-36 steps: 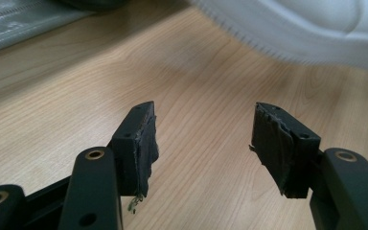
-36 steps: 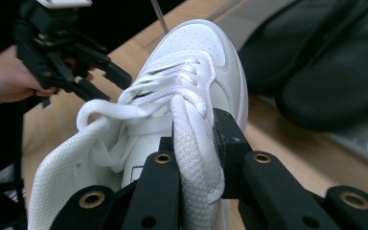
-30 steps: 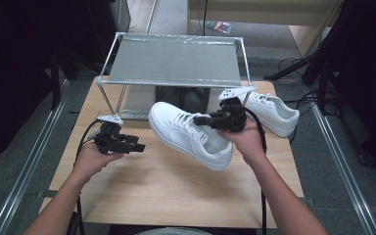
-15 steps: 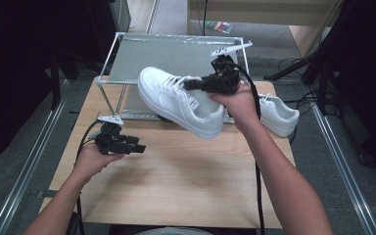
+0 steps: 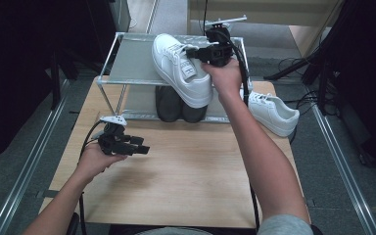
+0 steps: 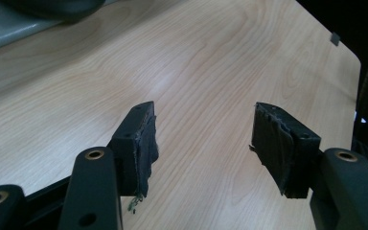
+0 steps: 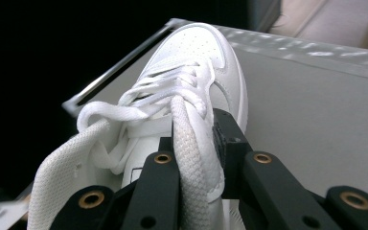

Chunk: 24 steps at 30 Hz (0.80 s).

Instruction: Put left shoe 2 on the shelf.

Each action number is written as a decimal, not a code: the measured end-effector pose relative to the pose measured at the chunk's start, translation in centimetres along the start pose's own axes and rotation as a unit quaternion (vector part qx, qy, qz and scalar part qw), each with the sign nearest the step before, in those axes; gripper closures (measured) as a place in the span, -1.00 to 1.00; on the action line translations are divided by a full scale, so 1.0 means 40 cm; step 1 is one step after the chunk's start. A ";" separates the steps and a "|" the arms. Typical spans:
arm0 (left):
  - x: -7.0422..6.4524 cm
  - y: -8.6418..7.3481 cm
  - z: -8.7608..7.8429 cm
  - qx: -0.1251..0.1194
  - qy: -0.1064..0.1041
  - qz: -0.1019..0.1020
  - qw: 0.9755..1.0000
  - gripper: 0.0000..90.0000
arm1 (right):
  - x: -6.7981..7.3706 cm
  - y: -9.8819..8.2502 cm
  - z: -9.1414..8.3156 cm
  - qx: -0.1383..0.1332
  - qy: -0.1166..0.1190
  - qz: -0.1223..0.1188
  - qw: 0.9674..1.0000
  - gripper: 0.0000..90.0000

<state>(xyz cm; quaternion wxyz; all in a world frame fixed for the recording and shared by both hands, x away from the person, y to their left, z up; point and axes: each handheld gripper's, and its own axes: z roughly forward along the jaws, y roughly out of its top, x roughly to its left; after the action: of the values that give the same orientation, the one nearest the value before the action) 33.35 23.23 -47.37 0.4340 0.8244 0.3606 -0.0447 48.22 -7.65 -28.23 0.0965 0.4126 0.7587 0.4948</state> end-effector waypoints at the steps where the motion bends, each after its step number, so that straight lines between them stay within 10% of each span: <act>1: -0.002 0.001 0.000 0.003 0.002 0.003 1.000 -0.07 | -0.001 0.004 0.013 -0.001 -0.013 0.003 1.000 0.85; 13: -0.005 0.004 0.017 0.020 -0.002 0.013 1.000 -0.07 | -0.013 0.058 0.158 -0.021 -0.120 0.077 0.990 0.83; 24: -0.013 0.006 0.021 0.020 -0.010 0.018 1.000 -0.08 | 0.008 0.110 0.231 -0.050 -0.181 0.144 0.972 0.80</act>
<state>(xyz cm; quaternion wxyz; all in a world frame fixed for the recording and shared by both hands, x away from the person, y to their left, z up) 33.32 22.22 -47.51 0.4215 0.8388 0.3405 -0.0528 55.47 -0.46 -29.04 0.1806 0.5948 0.6359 0.4575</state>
